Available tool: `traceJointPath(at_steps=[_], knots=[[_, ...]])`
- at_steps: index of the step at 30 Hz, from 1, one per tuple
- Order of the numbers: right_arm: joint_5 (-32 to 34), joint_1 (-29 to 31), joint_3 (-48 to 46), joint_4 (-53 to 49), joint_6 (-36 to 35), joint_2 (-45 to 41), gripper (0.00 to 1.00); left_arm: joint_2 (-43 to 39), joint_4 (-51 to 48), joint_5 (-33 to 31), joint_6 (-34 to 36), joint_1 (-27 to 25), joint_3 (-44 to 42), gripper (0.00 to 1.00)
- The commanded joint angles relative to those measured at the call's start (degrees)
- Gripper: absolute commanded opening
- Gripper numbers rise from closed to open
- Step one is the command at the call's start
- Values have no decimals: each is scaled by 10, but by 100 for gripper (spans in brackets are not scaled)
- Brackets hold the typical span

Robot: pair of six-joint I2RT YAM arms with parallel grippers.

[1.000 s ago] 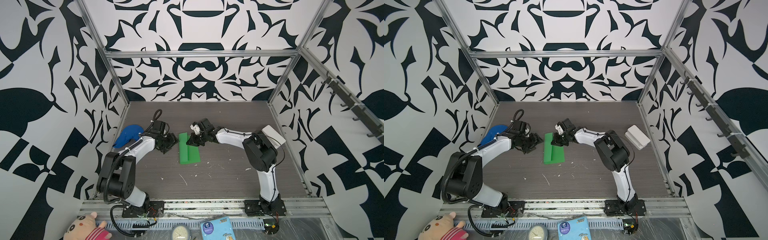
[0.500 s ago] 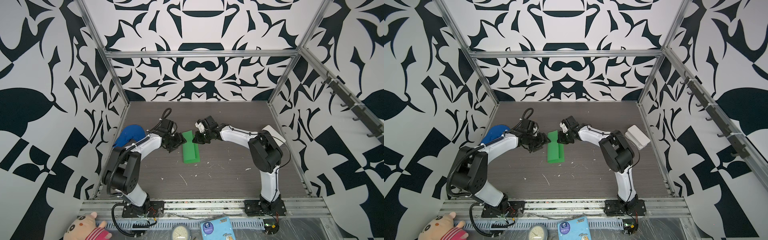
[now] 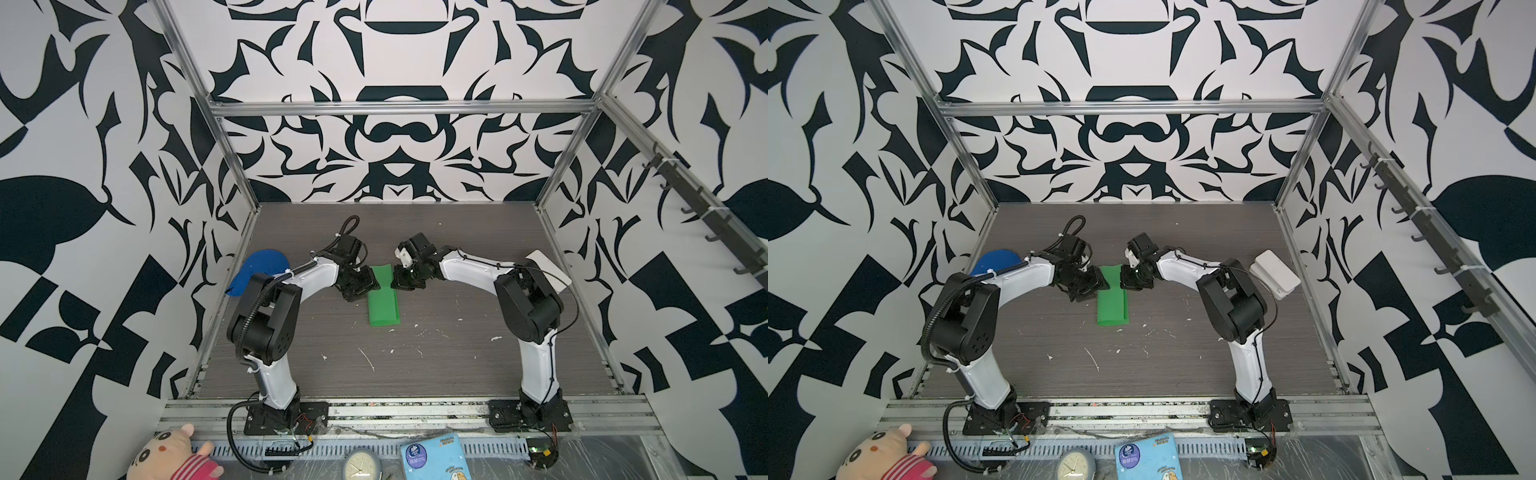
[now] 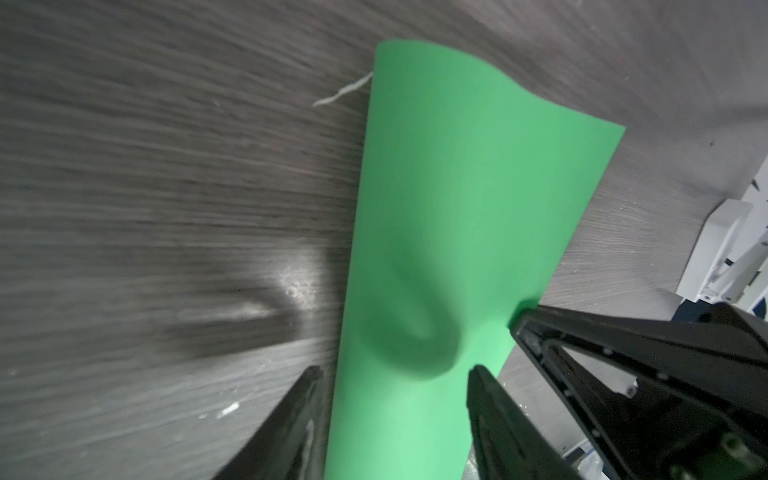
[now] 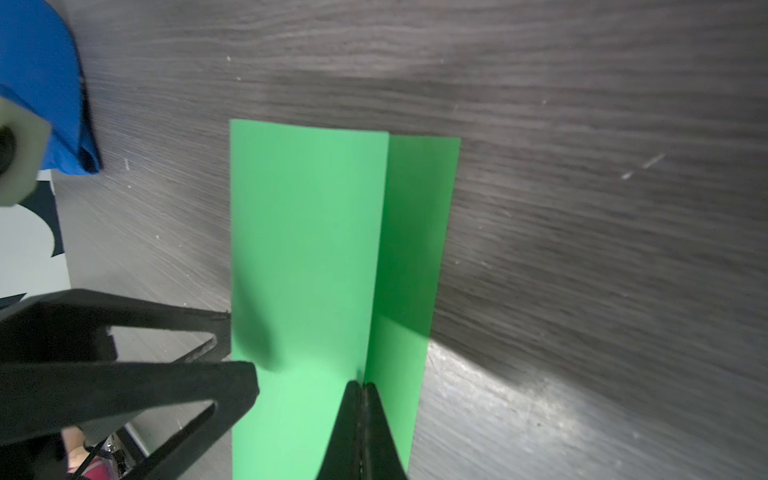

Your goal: Fold a paper plane with a square sheet of paper (pick it up from the middle)

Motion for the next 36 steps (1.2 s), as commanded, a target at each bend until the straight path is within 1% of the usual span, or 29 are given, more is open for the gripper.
traceJointPath(at_steps=[1, 13, 22, 25, 33, 36], knots=[[8, -1, 19, -8, -6, 4, 0, 16, -35, -6, 7, -1, 13, 56], [23, -1, 26, -15, -14, 14, 0, 35, -38, 8, 12, -1, 23, 46], [24, -1, 29, -18, -18, 17, 0, 49, -61, -8, 11, -6, 33, 44], [24, -1, 29, -20, -19, 17, 0, 58, -80, -25, 11, -11, 46, 43], [15, -10, 16, -5, -10, -16, 18, 87, -150, -86, 11, -31, 88, 37], [13, -20, -8, 17, -2, -37, 23, 92, -158, -91, 8, -33, 93, 37]])
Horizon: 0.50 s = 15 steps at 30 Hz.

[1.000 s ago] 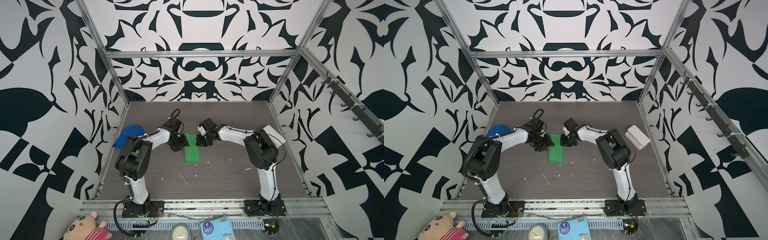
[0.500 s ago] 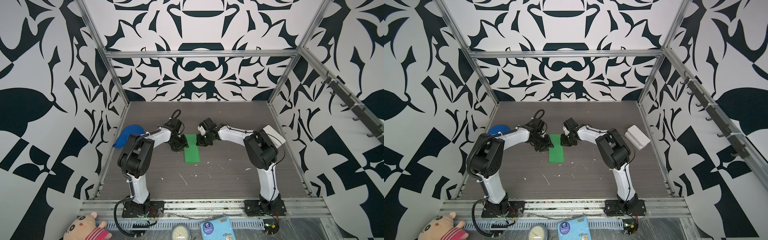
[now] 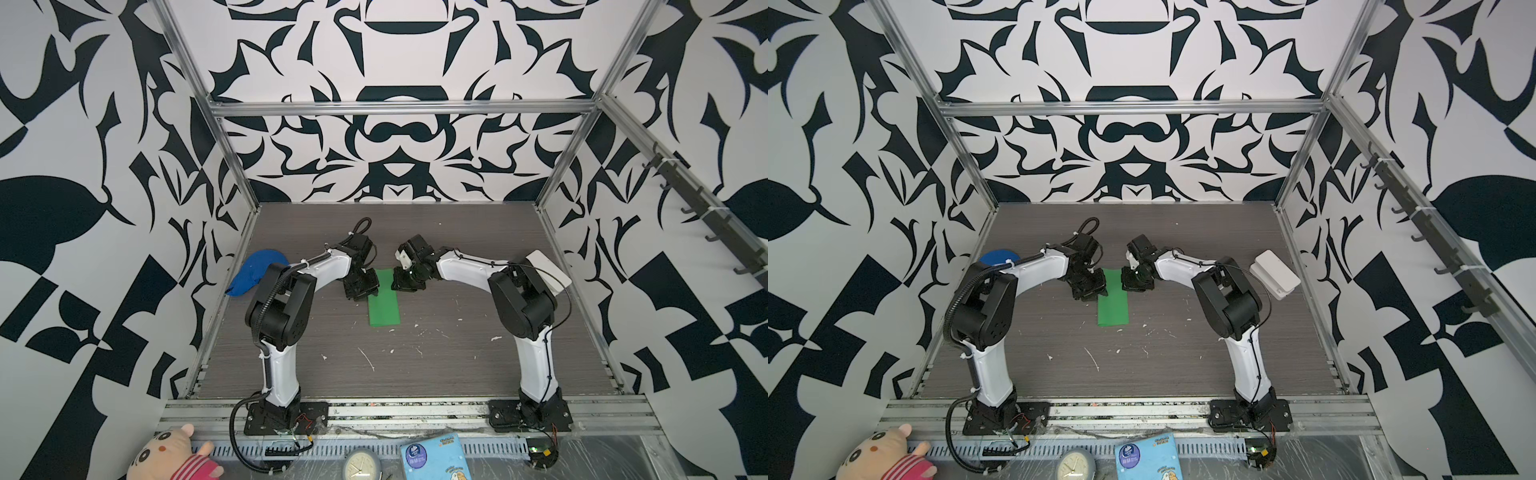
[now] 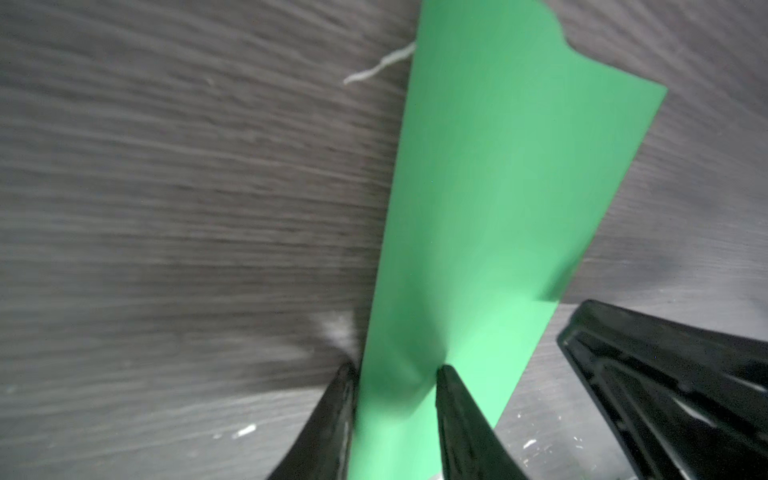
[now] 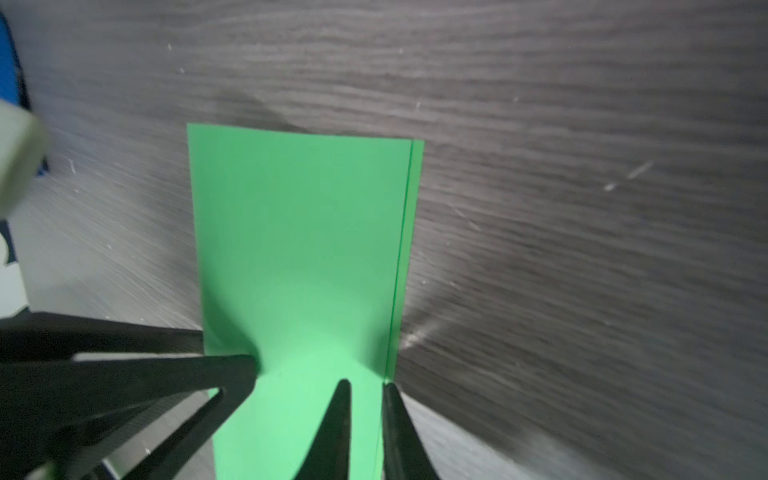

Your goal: Fold a paper plane with a square sheet of paper (pick it up from the middle)

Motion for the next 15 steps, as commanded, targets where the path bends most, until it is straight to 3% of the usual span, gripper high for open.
traceJointPath(at_steps=[1, 15], knots=[[-2, -14, -20, 25, 9, -57, 25, 18, -50, -29, -4, -4, 6, 36], [5, -32, -67, 40, 15, -77, 29, 29, -63, -40, -12, -11, 20, 37]])
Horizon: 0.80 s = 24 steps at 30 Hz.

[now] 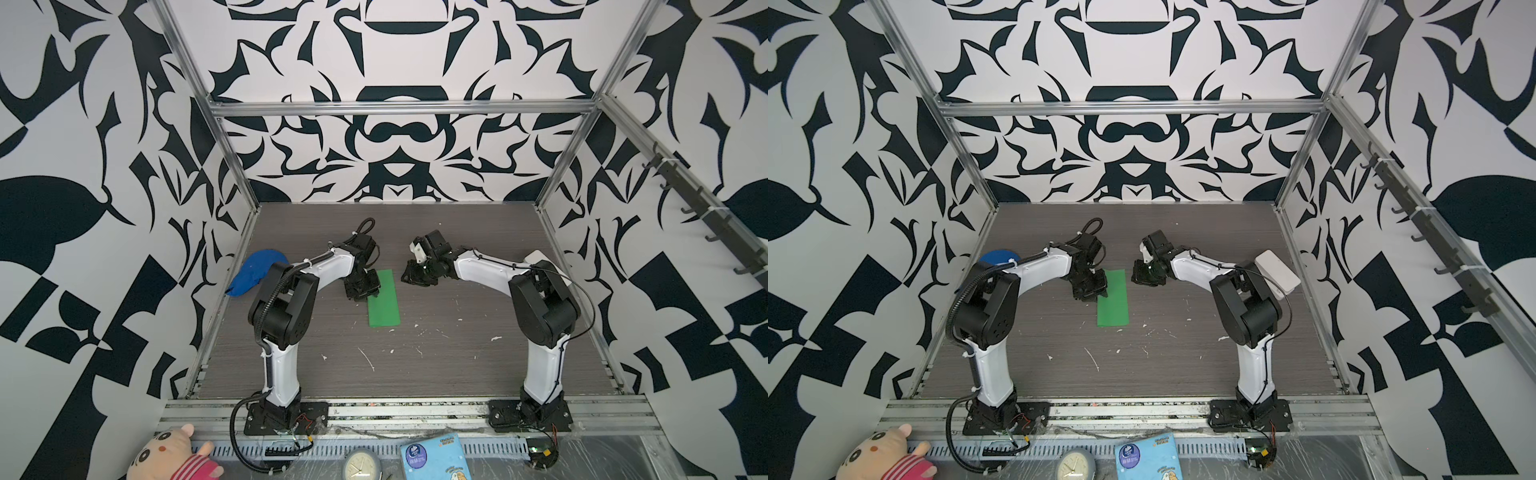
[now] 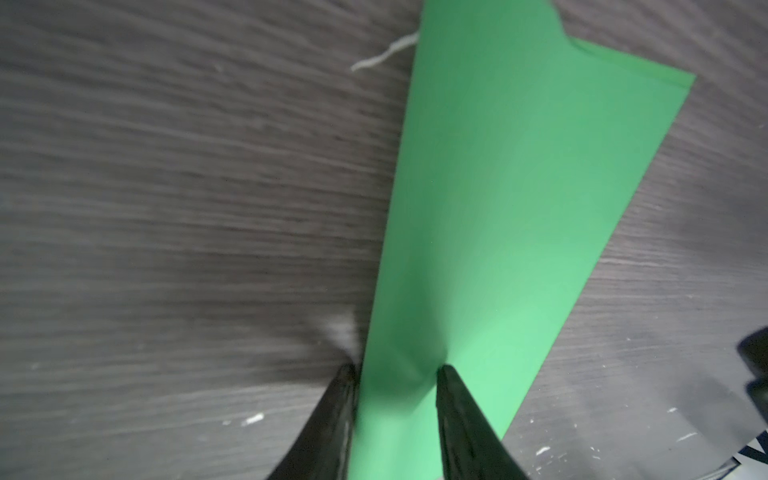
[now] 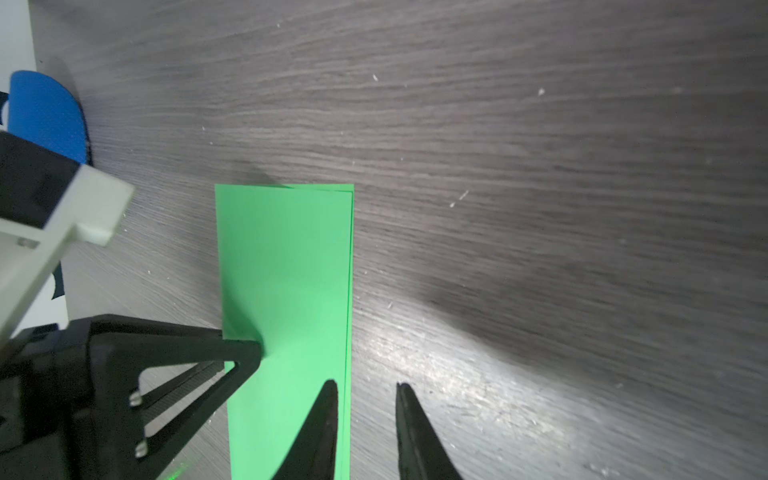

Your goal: Fold a paper plane with a square sheet of paper (pick it up from the middle)

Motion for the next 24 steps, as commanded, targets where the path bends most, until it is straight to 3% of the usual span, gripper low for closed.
traceJointPath(at_steps=[1, 20, 24], knots=[[-1, 3, -1, 2, 4, -5, 29, 18, -34, -19, -13, -2, 2, 37], [-31, 16, 1, -13, -9, 22, 26, 31, -20, -7, -44, -2, 2, 40], [-50, 18, -4, 12, -7, 13, 21, 35, -23, -7, -33, -2, 4, 39]])
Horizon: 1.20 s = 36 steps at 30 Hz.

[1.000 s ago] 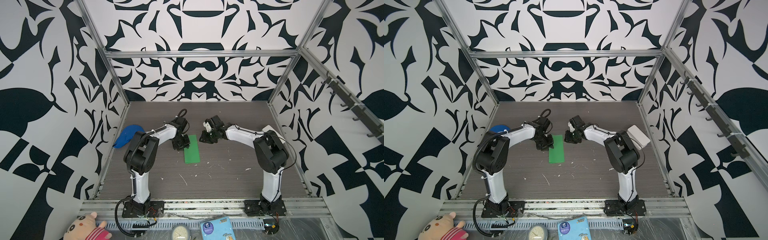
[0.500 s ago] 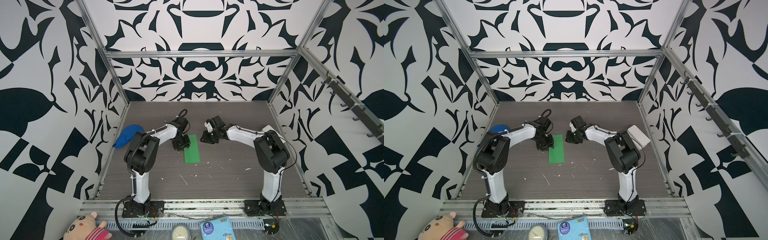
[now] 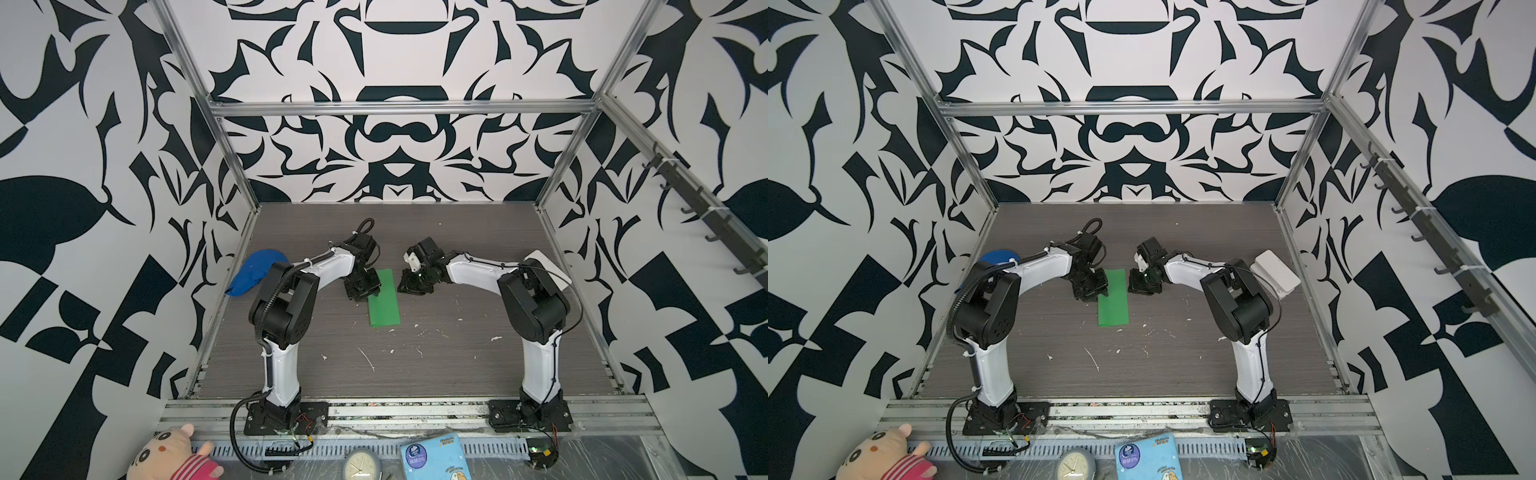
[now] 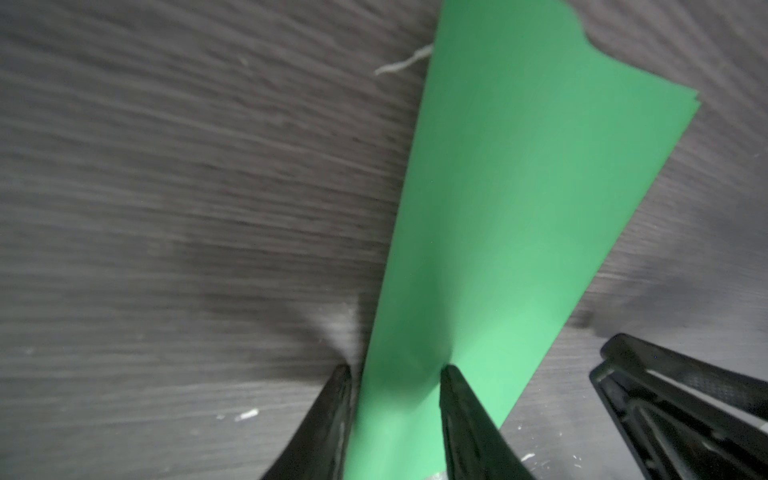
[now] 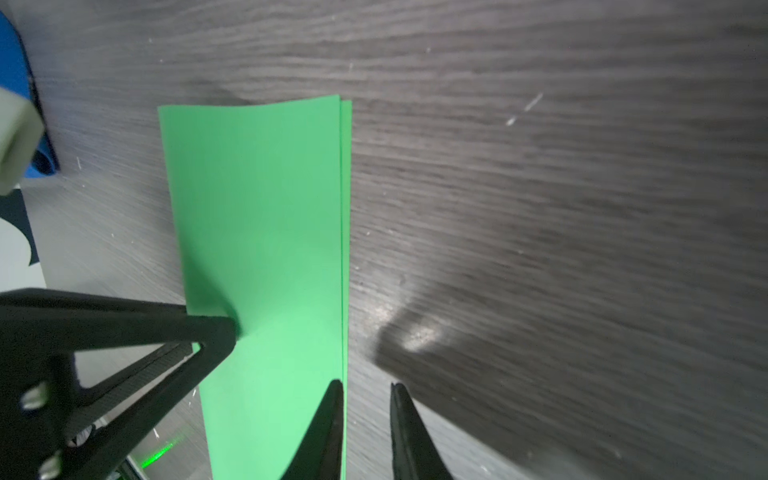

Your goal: Fold a paper plane with a square sheet of paper (pick it up from the middle)

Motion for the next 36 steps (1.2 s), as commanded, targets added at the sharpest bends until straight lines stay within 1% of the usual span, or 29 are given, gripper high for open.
traceJointPath(at_steps=[1, 4, 14, 20, 25, 29, 36], knots=[[-29, 4, -3, 25, -3, -22, 19, 30, -24, -11, 7, -2, -1, 39], [-44, 7, 4, 34, 2, -13, 16, 32, -29, -12, 19, -2, -2, 40], [-45, 8, 15, 44, 12, 4, 15, 40, -31, -12, 34, -2, -1, 41], [-73, 11, 30, 45, 7, 18, 14, 43, -31, -13, 34, -2, -1, 41], [-96, 15, 43, 45, 6, 35, 10, 44, -34, -17, 33, -2, -2, 41], [-91, 16, 46, 38, 4, 39, 6, 44, -32, -15, 31, -2, -4, 41], [-58, 16, 56, -5, -5, 49, 3, 44, -29, -15, 29, -2, -6, 40]])
